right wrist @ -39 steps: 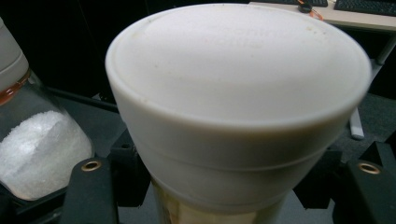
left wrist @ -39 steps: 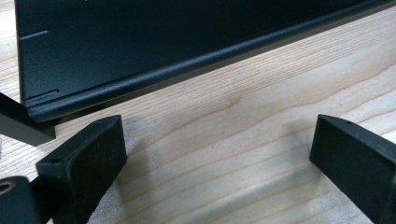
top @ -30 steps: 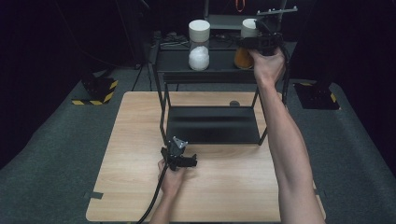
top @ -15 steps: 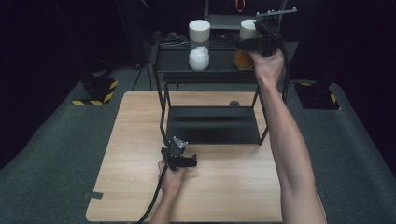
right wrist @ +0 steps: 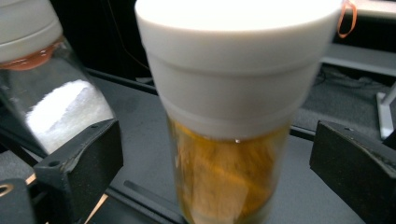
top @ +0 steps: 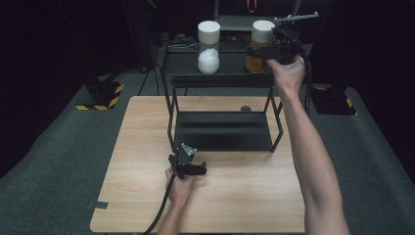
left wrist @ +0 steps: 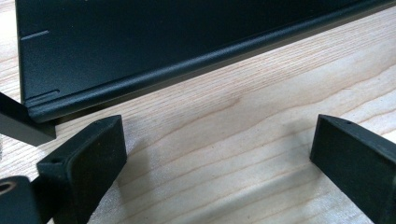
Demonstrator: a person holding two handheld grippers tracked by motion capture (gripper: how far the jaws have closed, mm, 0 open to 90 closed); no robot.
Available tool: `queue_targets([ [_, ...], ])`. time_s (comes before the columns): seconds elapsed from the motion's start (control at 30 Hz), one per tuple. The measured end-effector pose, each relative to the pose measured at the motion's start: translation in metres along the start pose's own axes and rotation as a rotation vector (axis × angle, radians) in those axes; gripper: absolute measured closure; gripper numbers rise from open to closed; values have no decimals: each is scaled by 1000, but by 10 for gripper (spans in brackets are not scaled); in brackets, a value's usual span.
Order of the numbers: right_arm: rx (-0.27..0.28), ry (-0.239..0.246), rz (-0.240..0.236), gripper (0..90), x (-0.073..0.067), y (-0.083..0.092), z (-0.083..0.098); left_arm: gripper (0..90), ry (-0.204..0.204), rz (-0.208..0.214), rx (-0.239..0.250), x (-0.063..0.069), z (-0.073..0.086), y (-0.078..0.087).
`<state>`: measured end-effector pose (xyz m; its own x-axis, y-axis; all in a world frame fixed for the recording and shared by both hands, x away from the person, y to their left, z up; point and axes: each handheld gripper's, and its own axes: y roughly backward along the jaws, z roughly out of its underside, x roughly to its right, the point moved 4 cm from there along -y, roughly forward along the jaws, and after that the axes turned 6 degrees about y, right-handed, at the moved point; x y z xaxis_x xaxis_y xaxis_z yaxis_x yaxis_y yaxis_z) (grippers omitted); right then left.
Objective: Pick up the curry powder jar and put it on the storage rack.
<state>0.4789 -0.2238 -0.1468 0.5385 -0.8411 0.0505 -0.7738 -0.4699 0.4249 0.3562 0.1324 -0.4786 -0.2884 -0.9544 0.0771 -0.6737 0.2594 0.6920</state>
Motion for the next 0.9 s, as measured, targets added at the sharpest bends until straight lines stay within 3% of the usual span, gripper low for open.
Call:
queue_targets([
  [0.27,20,-25,-5,11,13,14,25,35,0,0,0,0,0,0],
  [0.47,38,-42,-39,14,23,22,45,34,1,-1,2,0,0,0],
  [0.57,64,-43,-41,29,24,26,55,35,1,-1,2,0,0,0],
  [0.9,69,-51,-66,25,27,29,76,34,2,-1,2,0,0,0],
])
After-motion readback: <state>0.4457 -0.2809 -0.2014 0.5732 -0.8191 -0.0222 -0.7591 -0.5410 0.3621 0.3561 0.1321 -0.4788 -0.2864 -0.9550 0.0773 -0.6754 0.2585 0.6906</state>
